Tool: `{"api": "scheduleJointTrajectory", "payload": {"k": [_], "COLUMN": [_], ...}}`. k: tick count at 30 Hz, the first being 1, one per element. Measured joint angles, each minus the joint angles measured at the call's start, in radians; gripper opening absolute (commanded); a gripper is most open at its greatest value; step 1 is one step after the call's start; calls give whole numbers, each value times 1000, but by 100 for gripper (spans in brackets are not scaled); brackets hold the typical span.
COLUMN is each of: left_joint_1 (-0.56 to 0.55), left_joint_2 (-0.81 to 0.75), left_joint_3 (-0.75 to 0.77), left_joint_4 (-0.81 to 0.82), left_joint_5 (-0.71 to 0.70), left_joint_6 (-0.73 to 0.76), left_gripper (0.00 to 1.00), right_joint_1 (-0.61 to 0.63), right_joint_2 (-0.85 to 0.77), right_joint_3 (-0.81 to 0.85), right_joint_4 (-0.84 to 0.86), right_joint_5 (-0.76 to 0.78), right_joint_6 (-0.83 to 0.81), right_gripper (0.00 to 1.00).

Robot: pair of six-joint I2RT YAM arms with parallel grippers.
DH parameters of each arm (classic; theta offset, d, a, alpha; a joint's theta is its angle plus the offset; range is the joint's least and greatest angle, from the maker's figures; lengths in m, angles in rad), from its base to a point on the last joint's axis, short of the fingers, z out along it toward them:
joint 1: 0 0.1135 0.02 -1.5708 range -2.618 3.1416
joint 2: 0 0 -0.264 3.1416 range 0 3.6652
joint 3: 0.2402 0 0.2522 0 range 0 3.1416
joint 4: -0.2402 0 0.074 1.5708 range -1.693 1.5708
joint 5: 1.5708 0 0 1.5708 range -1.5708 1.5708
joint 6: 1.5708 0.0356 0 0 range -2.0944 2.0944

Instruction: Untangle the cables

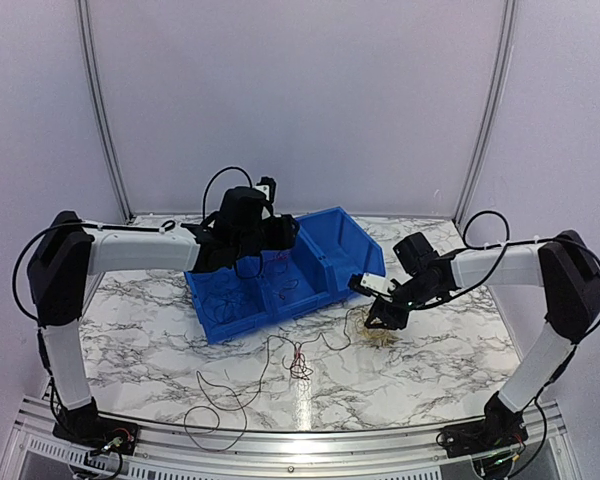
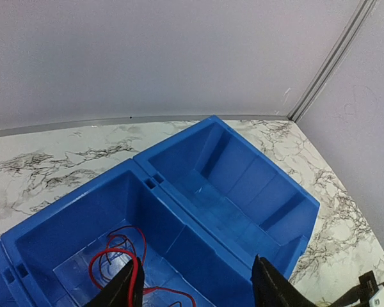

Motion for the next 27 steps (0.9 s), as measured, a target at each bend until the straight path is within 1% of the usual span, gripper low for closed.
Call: {"api": "scheduleJointTrajectory", "payload": {"k": [4,5,9,12,16,18,19,21,27], "left_joint_1": [-16,-25,-97,-160,-200,-215,-220,-237,-305], "left_joint_2": [-83,-104,-187,-214,-216,-216,-216,-216,-214], "left_joint_3": [-74,-87,-132,-140,-143,-159,-169,-192,-240], "left_joint_4": [-6,-6,-7,-37,-122,-143,-153,-180,-248], "left_joint_5": [-10,-18,-66,-106,-128,-128,-121,-87,62], "left_joint_6": [-4,0,32,55,69,84,87,93,101], "left_gripper": [66,67,71,72,71,67,63,61,60], "right_joint_1": [0,0,0,0,0,0,0,0,0], "right_joint_2": [-18,-24,-57,-81,-86,-87,-87,-87,-93], "right_joint_3": [13,17,19,19,19,19,19,19,19], "right_joint_4": [-11,-11,-17,-18,-19,-21,-21,-24,-24], "right_joint_5": [-4,-7,-11,-11,-11,-11,-11,-10,-5], "right_joint_6": [4,6,10,15,15,15,14,18,19], "right_gripper": [38,36,23,18,10,3,2,1,0]}}
